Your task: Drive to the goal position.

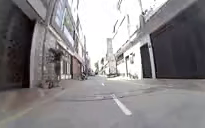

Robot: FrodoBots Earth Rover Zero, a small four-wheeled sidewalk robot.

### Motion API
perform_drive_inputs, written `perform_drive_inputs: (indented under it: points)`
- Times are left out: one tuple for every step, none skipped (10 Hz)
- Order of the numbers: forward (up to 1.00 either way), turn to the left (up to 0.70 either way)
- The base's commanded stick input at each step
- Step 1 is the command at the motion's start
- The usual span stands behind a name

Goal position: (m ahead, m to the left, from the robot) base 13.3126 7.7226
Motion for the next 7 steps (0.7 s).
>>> perform_drive_inputs:
  points:
    - [1.00,0.00]
    - [1.00,0.00]
    - [1.00,0.00]
    - [1.00,-0.28]
    - [1.00,-0.40]
    - [1.00,-0.40]
    - [1.00,-0.40]
